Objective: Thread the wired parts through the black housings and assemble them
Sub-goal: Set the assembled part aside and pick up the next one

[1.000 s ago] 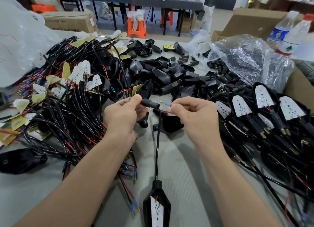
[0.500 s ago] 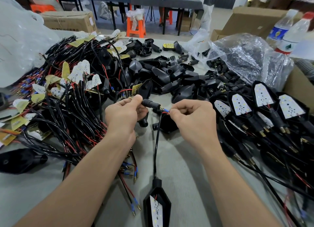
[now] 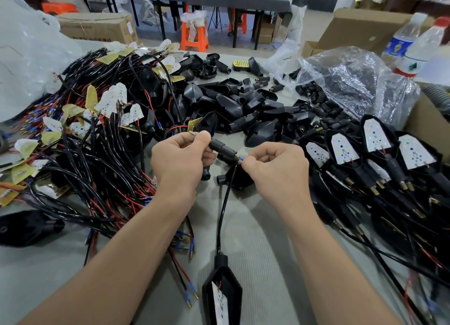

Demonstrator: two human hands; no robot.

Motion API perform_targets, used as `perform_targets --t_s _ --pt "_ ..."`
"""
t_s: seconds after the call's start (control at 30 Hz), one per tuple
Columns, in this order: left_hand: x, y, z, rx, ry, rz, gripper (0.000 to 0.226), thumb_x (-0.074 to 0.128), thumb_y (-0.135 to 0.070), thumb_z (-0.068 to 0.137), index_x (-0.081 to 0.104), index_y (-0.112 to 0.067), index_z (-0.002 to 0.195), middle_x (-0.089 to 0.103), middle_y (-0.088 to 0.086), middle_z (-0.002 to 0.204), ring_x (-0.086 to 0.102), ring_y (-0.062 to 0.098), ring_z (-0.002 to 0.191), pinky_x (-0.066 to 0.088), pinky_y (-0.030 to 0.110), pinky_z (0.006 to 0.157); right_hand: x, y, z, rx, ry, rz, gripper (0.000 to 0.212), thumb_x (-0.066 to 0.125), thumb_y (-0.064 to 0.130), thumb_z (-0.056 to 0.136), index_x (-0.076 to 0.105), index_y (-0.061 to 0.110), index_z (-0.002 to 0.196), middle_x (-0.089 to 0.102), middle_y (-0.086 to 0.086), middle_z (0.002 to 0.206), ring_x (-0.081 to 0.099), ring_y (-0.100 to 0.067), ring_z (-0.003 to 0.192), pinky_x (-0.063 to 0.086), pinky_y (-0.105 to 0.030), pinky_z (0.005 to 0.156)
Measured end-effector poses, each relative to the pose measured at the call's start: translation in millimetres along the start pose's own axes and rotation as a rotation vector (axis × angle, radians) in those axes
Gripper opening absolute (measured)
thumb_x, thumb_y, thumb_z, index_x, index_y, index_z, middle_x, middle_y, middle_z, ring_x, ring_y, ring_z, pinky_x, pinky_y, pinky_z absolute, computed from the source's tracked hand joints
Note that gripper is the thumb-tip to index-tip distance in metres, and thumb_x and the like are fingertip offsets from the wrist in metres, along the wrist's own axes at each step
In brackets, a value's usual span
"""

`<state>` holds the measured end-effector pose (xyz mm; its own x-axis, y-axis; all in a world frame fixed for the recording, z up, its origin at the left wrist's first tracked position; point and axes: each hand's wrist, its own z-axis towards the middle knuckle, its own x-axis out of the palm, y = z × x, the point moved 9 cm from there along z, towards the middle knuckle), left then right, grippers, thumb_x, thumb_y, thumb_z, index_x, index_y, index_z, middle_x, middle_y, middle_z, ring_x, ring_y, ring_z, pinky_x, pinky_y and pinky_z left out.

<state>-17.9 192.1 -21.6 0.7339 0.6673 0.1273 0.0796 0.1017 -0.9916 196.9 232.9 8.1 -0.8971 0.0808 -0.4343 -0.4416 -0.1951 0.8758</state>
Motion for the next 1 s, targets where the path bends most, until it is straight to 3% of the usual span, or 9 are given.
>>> perform_targets --t_s 0.23,0.43,0.6,0.73,0.83,0.9,1.0 --pt "0 -19 -5 0.158 -0.021 0.102 0.014 0.078 -0.021 0.089 0.075 -0.023 0.075 0.074 -0.001 0.063 0.073 0.015 0.056 0.057 0.02 0.054 4 -12 3 0.099 0.071 0.002 0.012 0.076 0.02 0.077 0.075 0.022 0.064 0.068 0.003 0.058 0.051 -0.001 0.046 0.039 -0.01 0.046" --pt "2 -19 -6 0.172 0.008 0.139 0.013 0.079 -0.025 0.087 0.076 -0.025 0.074 0.075 -0.002 0.065 0.075 0.015 0.06 0.062 0.033 0.065 5 -16 4 0.121 0.075 -0.027 0.015 0.081 0.023 0.08 0.076 0.024 0.066 0.07 0.005 0.06 0.052 0.0 0.045 0.037 -0.011 0.044" --pt "6 -24 -9 0.231 0.03 0.157 0.013 0.08 -0.024 0.086 0.076 -0.026 0.073 0.075 -0.003 0.064 0.075 0.015 0.059 0.061 0.026 0.058 13 -15 2 0.122 0.108 0.088 0.016 0.077 0.015 0.082 0.075 0.017 0.066 0.068 -0.008 0.061 0.049 -0.004 0.046 0.038 -0.013 0.045" --pt "4 -14 -3 0.117 0.041 0.025 0.01 0.078 -0.016 0.09 0.076 -0.015 0.08 0.076 0.005 0.068 0.076 0.02 0.062 0.06 0.026 0.058 21 -12 0 0.152 0.174 0.377 0.014 0.072 0.006 0.084 0.076 0.014 0.074 0.067 -0.006 0.062 0.049 -0.012 0.051 0.039 -0.021 0.052" --pt "0 -6 3 0.011 0.016 -0.088 0.014 0.075 -0.01 0.093 0.074 -0.009 0.079 0.076 0.007 0.07 0.074 0.018 0.06 0.057 0.02 0.056 15 -10 3 0.148 0.159 0.545 0.013 0.075 0.005 0.079 0.079 0.014 0.089 0.071 -0.004 0.068 0.053 -0.009 0.052 0.043 -0.016 0.054" --pt "-2 -3 6 -0.026 0.007 -0.132 0.017 0.074 -0.01 0.093 0.073 -0.008 0.076 0.076 0.007 0.069 0.073 0.015 0.059 0.056 0.019 0.056 10 -10 6 0.111 0.13 0.498 0.016 0.077 0.015 0.071 0.08 0.019 0.087 0.075 -0.001 0.073 0.057 -0.007 0.058 0.047 -0.02 0.061" --pt "-3 -3 7 -0.033 0.0 -0.136 0.019 0.074 -0.01 0.093 0.073 -0.01 0.074 0.076 0.008 0.069 0.073 0.015 0.058 0.056 0.019 0.056 10 -6 6 0.06 0.133 0.406 0.008 0.075 0.023 0.07 0.081 0.023 0.075 0.067 0.0 0.06 0.056 -0.01 0.057 0.043 -0.029 0.06"
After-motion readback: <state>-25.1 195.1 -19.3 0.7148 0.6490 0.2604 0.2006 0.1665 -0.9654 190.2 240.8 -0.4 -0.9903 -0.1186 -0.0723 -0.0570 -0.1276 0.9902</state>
